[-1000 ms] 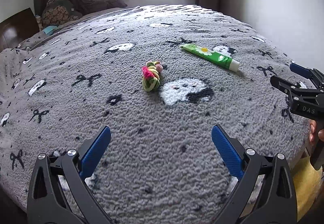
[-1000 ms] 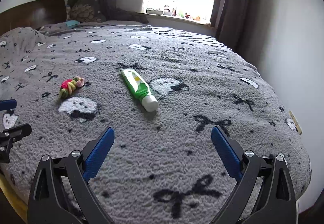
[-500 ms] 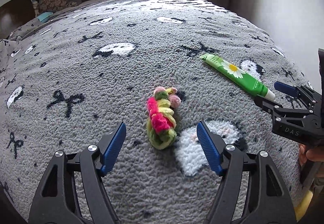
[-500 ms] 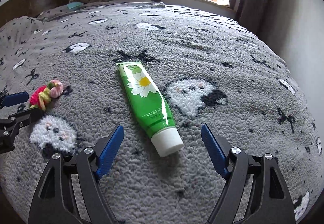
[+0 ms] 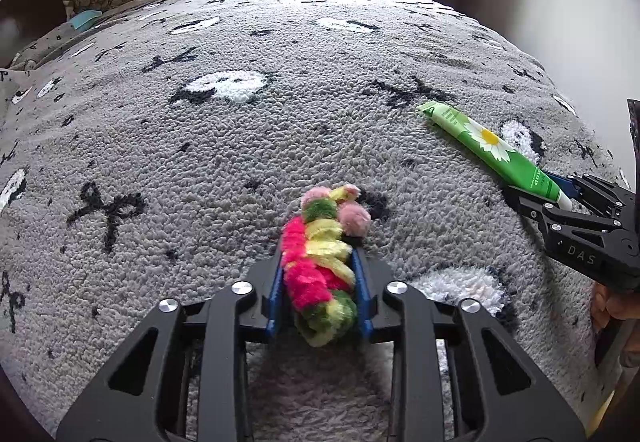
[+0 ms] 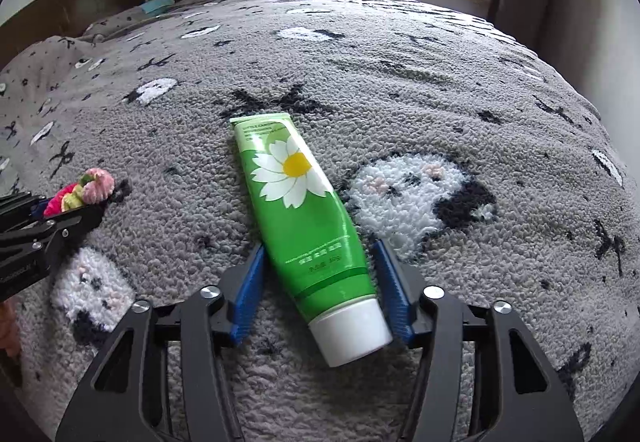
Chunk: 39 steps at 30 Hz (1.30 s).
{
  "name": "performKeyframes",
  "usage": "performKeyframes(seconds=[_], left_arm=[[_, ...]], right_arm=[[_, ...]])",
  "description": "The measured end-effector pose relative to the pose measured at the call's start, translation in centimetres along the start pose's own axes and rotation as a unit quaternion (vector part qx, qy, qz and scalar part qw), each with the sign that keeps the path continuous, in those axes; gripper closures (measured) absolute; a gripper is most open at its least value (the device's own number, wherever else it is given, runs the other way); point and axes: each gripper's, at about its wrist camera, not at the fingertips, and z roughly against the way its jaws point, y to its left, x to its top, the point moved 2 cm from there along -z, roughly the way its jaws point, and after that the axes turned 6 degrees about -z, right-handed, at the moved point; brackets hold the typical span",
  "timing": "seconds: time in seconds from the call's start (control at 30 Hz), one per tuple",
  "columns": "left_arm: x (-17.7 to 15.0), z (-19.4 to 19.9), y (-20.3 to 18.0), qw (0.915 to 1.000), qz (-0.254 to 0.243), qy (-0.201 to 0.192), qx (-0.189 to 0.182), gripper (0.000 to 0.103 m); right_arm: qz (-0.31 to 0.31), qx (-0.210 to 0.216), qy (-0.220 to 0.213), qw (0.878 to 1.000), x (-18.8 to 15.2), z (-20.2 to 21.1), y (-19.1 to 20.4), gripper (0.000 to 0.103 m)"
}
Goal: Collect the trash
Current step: 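Grasp the knitted toy with the left tool while the right tool grasps the green tube, then lift the knitted toy and green tube and lower them below the bed edge toward the bin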
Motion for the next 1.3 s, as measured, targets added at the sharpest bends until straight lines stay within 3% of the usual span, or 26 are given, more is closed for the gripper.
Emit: performKeyframes(seconds=[0.07,0.3,0.53,1.0,1.3], left_arm=[[-0.3,0.3,0.0,1.0,0.002,0.0,-0.003,0.08],[-2.2,2.3,-1.3,0.9999,-0.012,-0.002,-0.012,0.082],[-5.5,6.0,-4.2,0.9989,-0.039,-0.015,-0.021,0.082],[-13.2,16.5,-10.6,0.9935,-0.073,-0.069,-0.054,0.082],[-16.7,22.6,-12.4,0.989,-0.092,-0.104,-0.051,0.082]], right_arm=[[0.003,-0.003,0.0,1.0,-0.2,0.3,0.2,0.061],[0.028,-0.019,0.0,0.999,-2.6,3.2,0.8,0.062],[0.046,-0.049,-0.041,0.997,-7.8,9.2,1.2,0.062],[0.025,-0.037,-0.109,0.993,-16.3,22.3,0.2,0.062],[0.018,-0.027,-0.142,0.989,-20.4,27.6,0.1,0.062]])
